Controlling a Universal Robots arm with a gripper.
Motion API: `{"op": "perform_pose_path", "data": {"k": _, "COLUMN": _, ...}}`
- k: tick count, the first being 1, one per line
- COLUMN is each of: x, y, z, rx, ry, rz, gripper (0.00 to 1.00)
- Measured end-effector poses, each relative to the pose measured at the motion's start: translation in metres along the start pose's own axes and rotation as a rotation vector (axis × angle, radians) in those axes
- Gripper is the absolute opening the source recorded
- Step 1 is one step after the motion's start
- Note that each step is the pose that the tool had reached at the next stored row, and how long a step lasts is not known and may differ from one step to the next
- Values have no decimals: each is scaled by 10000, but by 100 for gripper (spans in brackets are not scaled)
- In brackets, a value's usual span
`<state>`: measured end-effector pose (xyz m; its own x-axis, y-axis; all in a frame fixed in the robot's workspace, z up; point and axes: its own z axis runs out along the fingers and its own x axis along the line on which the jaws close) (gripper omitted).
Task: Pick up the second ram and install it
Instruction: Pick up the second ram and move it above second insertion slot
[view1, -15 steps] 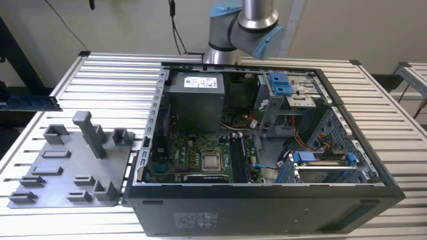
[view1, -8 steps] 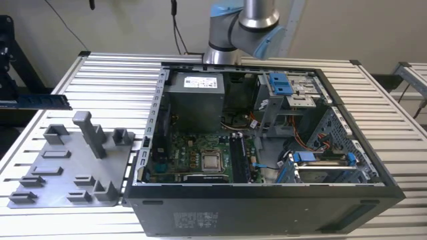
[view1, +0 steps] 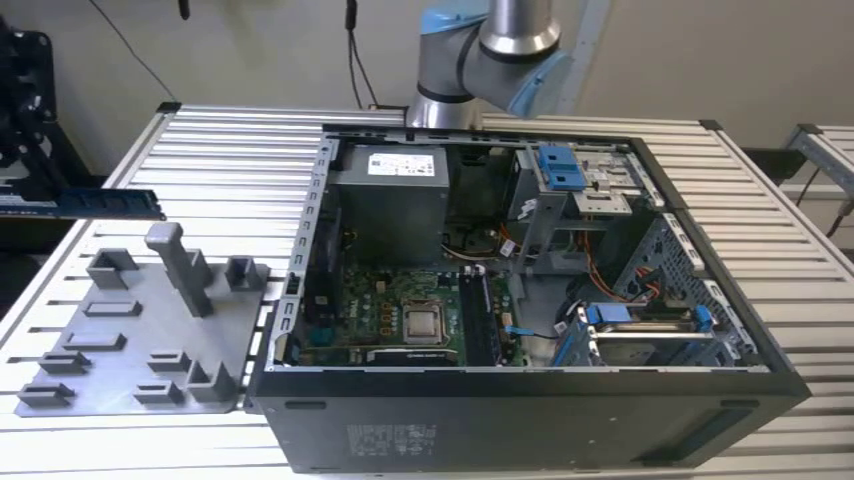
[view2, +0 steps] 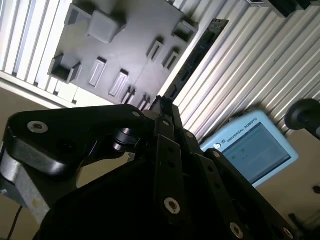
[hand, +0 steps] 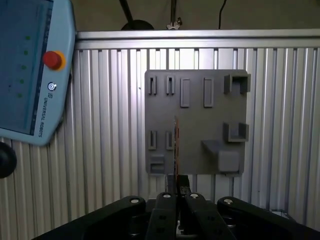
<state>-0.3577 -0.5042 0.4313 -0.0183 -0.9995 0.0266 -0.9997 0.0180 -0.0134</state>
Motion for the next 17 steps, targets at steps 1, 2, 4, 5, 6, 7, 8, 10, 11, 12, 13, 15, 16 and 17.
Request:
{"op": "perform_pose_path", "data": {"k": 1, "x": 0, "y": -23, "z": 1, "rx": 1, "ry": -1, "rz": 0, "gripper": 13}}
{"op": "perform_pose_path", "data": {"k": 2, "x": -1, "y": -46, "z": 1, "rx": 0, "ry": 0, "rz": 0, "gripper": 13}}
{"op": "perform_pose_path", "data": {"k": 4, "x": -2, "y": -86, "z": 1, "rx": 0, "ry": 0, "rz": 0, "gripper": 13}}
{"op": "perform_pose_path", "data": {"k": 5, "x": -2, "y": -104, "z": 2, "rx": 1, "ry": -1, "rz": 1, "gripper": 13}}
{"op": "perform_pose_path", "data": {"k": 6, "x": -2, "y": -124, "z": 2, "rx": 0, "ry": 0, "rz": 0, "gripper": 13}}
{"op": "perform_pose_path", "data": {"k": 7, "x": -3, "y": -145, "z": 2, "rx": 0, "ry": -1, "rz": 1, "gripper": 13}}
{"op": "perform_pose_path", "data": {"k": 8, "x": -3, "y": -167, "z": 2, "rx": 0, "ry": 0, "rz": 1, "gripper": 13}}
{"op": "perform_pose_path", "data": {"k": 10, "x": -4, "y": -214, "z": 3, "rx": 0, "ry": 0, "rz": 0, "gripper": 13}}
{"op": "perform_pose_path", "data": {"k": 11, "x": -4, "y": -236, "z": 3, "rx": 0, "ry": -1, "rz": 0, "gripper": 13}}
{"op": "perform_pose_path", "data": {"k": 12, "x": -5, "y": -258, "z": 4, "rx": 0, "ry": 0, "rz": 0, "gripper": 13}}
{"op": "perform_pose_path", "data": {"k": 13, "x": -5, "y": -281, "z": 4, "rx": 0, "ry": 0, "rz": 1, "gripper": 13}}
{"op": "perform_pose_path", "data": {"k": 15, "x": -6, "y": -329, "z": 4, "rx": -1, "ry": 0, "rz": 0, "gripper": 13}}
{"op": "perform_pose_path", "data": {"k": 16, "x": -7, "y": -353, "z": 5, "rx": -1, "ry": 0, "rz": 1, "gripper": 13}}
{"op": "perform_pose_path", "data": {"k": 17, "x": -7, "y": -377, "z": 5, "rx": -2, "ry": 1, "rz": 1, "gripper": 13}}
